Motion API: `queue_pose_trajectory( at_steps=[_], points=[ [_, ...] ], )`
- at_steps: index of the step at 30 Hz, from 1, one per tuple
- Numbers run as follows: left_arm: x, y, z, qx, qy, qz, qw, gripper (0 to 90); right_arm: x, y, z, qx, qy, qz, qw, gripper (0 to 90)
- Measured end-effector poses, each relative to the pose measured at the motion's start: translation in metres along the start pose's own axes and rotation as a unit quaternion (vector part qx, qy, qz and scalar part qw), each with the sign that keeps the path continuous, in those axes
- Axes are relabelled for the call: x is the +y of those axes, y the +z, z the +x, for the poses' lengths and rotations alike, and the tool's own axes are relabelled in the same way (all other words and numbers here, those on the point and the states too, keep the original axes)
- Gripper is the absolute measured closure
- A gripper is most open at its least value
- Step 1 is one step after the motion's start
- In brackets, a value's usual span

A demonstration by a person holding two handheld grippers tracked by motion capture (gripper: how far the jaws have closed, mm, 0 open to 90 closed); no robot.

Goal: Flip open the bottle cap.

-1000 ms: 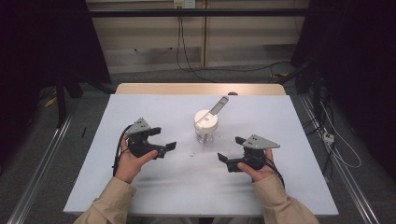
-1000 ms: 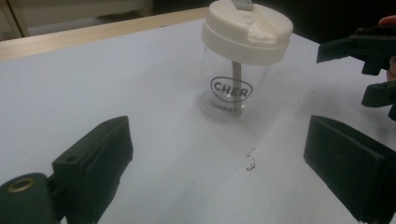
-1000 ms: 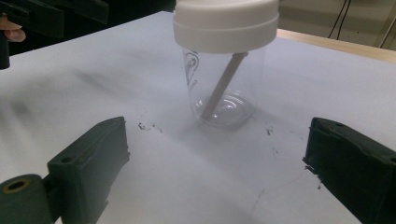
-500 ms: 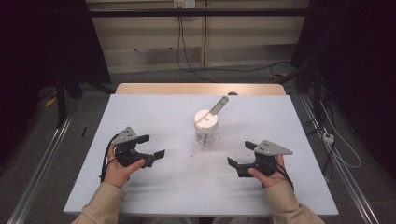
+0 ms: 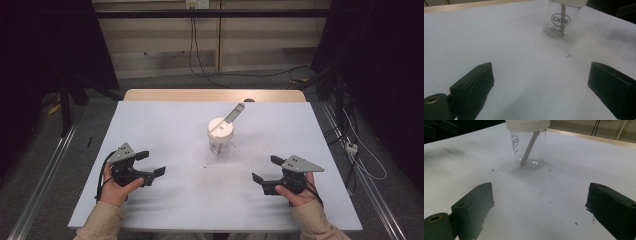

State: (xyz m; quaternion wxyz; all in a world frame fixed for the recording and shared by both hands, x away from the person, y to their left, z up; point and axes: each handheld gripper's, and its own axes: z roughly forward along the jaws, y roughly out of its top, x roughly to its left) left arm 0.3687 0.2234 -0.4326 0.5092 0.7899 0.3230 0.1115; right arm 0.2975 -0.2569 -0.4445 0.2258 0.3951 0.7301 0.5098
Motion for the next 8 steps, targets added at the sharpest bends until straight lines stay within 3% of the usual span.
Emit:
queue_pose_trajectory(
  at_steps=[8],
  points=[
    [-0.0044, -0.0068, 0.0049, 0.008, -0.004, -0.003, 1.0, 6.2, -0.0049, -0.0074, -0.0065, -0.009, 0.005, 0.003, 0.9999, 6.9]
  ],
)
